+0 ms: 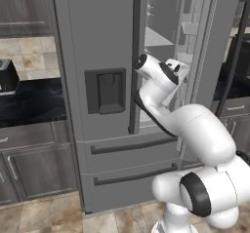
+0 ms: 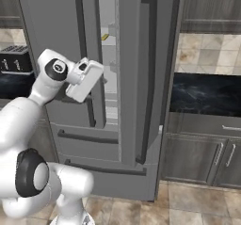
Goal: Retrieve the butter from the fridge and place it on a plate on the dining table. Then retrieve the butter knife by the fridge and place it near the plate.
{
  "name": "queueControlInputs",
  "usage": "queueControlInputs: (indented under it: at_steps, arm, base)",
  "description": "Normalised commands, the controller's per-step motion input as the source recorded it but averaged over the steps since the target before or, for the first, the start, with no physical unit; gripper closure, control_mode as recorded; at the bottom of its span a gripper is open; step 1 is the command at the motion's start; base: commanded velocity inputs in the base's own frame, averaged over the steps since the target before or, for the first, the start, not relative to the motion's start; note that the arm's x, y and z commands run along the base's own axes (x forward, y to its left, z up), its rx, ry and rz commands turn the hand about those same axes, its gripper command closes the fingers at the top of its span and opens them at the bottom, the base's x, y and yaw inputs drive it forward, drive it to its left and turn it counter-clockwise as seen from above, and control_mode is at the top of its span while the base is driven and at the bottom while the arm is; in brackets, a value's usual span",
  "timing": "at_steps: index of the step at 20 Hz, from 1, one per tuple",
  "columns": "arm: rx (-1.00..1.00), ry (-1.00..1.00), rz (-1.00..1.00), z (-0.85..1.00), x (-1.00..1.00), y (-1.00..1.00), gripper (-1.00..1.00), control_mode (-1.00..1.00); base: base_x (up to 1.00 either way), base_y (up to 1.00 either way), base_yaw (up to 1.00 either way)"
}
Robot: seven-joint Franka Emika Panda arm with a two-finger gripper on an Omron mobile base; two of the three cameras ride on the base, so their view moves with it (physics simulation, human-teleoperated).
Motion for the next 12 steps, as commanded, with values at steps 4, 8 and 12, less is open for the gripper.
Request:
queueControlInputs:
  at_steps: [4, 8, 12]
  arm:
    - [-0.05, 0.0, 0.0, 0.0, 0.18, -0.14, -1.0, -1.0]
    - [-0.05, 0.0, 0.0, 0.0, 0.12, -0.26, -1.0, -1.0]
    - [-0.06, 0.0, 0.0, 0.0, 0.03, -0.35, -1.0, -1.0]
  base:
    - [0.0, 0.0, 0.0]
    - [0.0, 0.0, 0.0]
    - [0.0, 0.0, 0.0]
